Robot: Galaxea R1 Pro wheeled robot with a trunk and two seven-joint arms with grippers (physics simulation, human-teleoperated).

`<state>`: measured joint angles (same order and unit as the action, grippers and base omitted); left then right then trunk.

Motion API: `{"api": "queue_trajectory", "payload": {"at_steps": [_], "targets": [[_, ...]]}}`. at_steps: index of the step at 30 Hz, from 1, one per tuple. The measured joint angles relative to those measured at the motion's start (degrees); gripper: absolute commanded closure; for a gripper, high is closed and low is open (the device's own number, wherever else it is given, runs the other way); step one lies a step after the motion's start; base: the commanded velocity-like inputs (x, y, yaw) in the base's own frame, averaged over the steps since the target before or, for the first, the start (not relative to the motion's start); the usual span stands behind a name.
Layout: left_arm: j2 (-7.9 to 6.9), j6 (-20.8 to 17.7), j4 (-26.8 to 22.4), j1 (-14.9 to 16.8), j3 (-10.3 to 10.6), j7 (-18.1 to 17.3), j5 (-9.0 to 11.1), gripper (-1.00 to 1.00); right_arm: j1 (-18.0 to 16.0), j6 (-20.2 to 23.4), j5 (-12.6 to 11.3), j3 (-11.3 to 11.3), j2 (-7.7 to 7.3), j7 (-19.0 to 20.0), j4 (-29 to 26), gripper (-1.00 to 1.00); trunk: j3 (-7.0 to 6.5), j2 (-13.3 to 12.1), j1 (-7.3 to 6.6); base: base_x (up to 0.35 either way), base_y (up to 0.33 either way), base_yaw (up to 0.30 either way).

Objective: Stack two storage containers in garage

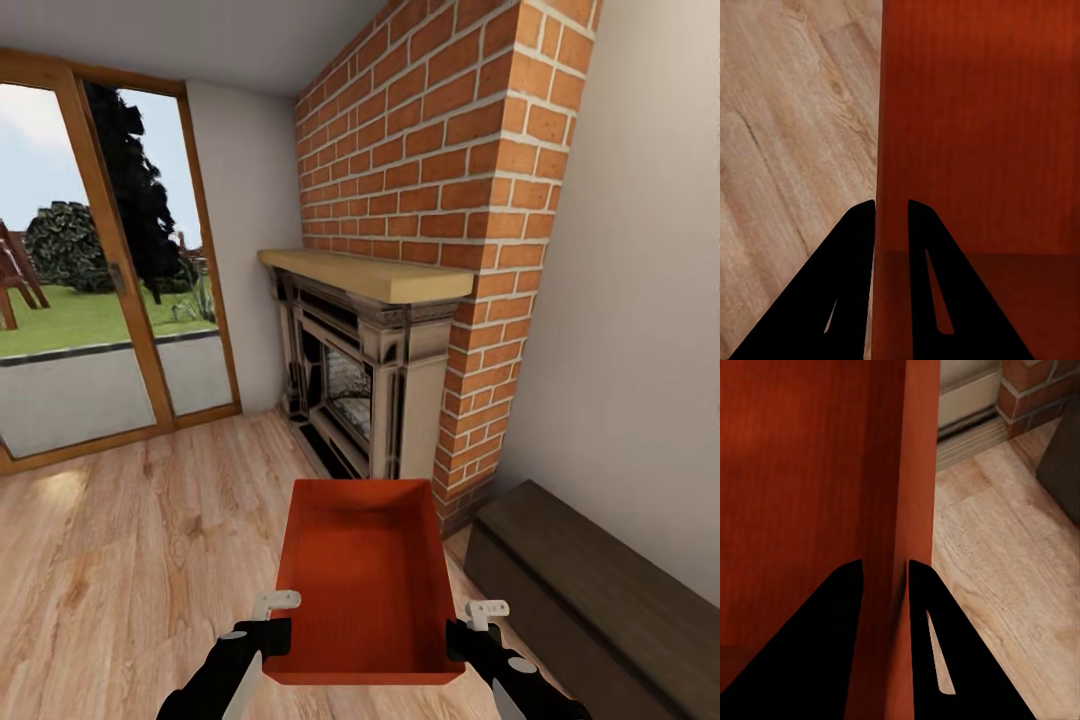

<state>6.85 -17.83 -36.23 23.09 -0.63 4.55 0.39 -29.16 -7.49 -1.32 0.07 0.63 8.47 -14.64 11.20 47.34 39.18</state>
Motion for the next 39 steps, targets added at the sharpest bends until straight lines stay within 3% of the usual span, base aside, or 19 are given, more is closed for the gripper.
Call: {"api": "queue_trajectory", "payload": {"at_steps": [29,39], "targets": [[0.02,0.0,0.03,-0.01,-0.01,0.0,-0.03,1.0,0.01,0.0,0.0,0.0,-0.01,0.01,0.03,1.0,-7.86,-11.66,-6.38,0.0,0.0,0.0],[0.04,-0.01,0.03,-0.01,-0.08,-0.05,-0.14,1.0,0.02,0.0,-0.01,0.01,-0.03,0.02,0.01,1.0,-9.77,-15.69,-8.58,0.0,0.0,0.0]]}}
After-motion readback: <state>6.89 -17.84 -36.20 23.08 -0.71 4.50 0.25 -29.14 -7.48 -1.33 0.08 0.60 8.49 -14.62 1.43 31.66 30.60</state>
